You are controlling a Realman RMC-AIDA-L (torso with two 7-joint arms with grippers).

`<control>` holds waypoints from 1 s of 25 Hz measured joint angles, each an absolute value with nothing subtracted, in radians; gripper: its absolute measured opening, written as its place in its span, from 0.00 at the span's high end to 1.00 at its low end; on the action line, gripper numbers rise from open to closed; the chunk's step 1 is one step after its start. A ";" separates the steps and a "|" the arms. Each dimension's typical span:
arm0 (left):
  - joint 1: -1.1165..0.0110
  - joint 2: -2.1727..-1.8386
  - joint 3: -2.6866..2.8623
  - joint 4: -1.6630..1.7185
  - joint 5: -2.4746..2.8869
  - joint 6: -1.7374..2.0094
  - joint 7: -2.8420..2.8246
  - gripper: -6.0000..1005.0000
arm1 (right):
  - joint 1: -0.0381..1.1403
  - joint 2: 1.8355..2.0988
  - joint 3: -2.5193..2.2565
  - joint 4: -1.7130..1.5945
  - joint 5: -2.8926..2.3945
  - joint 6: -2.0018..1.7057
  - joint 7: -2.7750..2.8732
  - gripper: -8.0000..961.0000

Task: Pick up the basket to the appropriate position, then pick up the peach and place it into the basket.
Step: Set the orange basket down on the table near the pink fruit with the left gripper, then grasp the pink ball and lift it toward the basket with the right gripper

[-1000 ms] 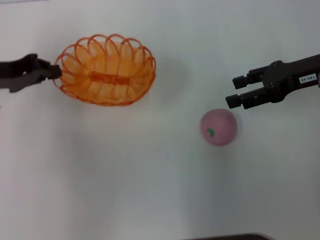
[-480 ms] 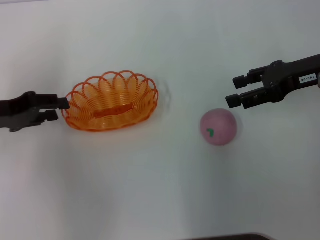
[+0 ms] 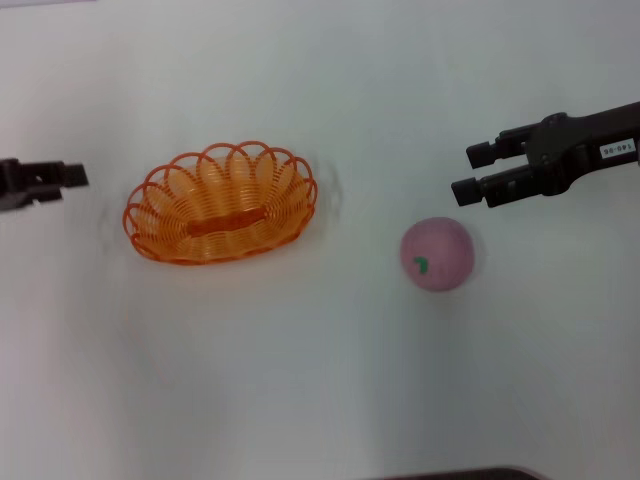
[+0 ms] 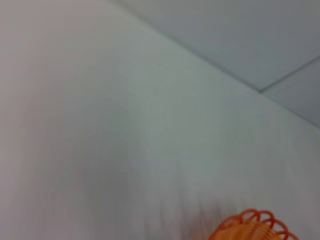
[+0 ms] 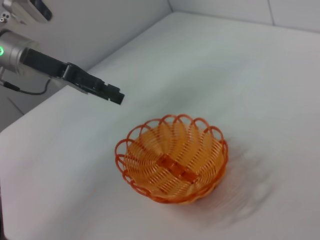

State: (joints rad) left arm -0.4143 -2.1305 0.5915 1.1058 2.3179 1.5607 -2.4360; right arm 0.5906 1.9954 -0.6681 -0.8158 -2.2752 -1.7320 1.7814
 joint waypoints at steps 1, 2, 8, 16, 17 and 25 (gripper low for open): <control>-0.412 -2.131 0.585 1.127 2.311 1.572 -2.415 0.48 | 0.591 1.994 -0.661 -0.816 -2.274 -1.733 1.784 0.16; -0.410 -2.132 0.581 1.150 2.300 1.595 -2.389 0.47 | 0.593 1.993 -0.650 -0.816 -2.271 -1.733 1.787 0.16; -0.400 -2.141 0.579 1.229 2.221 1.715 -2.211 0.45 | 0.598 1.979 -0.591 -0.817 -2.179 -1.729 1.836 0.16; -0.319 -2.166 0.594 1.212 2.105 1.813 -1.764 0.20 | 0.642 1.962 -0.631 -0.883 -2.156 -1.749 1.988 0.16; -0.310 -2.166 0.592 1.204 2.106 1.815 -1.737 0.19 | 0.648 1.965 -0.651 -0.911 -2.185 -1.760 1.993 0.16; -0.252 -2.165 0.579 1.200 2.123 1.842 -1.665 0.13 | 0.736 1.982 -0.717 -1.041 -2.464 -1.862 2.012 0.16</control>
State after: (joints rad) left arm -0.2521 -2.1649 0.5788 1.2004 2.1229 1.8418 -1.6646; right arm 0.7360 1.9819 -0.7170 -1.0411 -2.4640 -1.8621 2.0117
